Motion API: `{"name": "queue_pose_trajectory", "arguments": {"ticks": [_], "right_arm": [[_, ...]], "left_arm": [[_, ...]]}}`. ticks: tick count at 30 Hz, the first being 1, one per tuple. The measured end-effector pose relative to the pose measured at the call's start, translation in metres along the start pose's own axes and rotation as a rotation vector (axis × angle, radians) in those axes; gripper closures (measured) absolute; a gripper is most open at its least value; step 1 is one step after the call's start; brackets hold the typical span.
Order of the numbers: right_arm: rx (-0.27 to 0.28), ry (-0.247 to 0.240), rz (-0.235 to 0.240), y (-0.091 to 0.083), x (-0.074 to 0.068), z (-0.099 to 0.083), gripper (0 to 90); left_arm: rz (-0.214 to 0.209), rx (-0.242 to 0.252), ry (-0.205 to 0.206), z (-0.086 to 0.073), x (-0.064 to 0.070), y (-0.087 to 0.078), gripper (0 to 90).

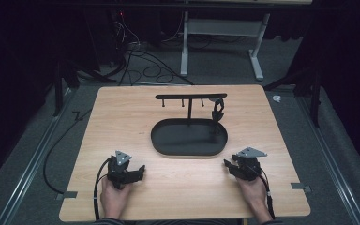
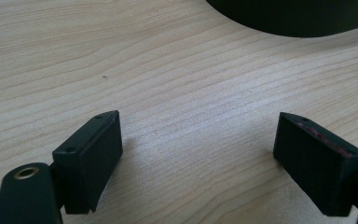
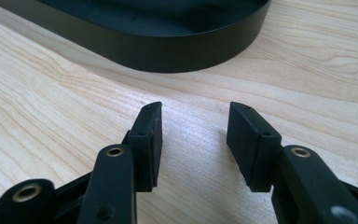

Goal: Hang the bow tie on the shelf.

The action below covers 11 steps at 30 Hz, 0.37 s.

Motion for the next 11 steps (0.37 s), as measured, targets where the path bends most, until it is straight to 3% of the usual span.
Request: {"name": "queue_pose_trajectory", "arguments": {"ticks": [3, 11], "right_arm": [[-0.003, -0.032, -0.016, 0.0005, -0.0028, -0.0001, 51.3], [-0.009, -0.023, -0.012, 0.0009, -0.0019, -0.0002, 45.5]], "left_arm": [[0.001, 0.0, 0.0, 0.0, 0.0, 0.0, 16.0], [0.0, 0.0, 0.0, -0.0001, 0.0, 0.0, 16.0]]}}
Point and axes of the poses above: each handheld gripper's, and its own axes: y roughly forward along the jaws, z roughly out of its top, x roughly to its right, the point moved 4 cm from there along y, roughly forward along the jaws
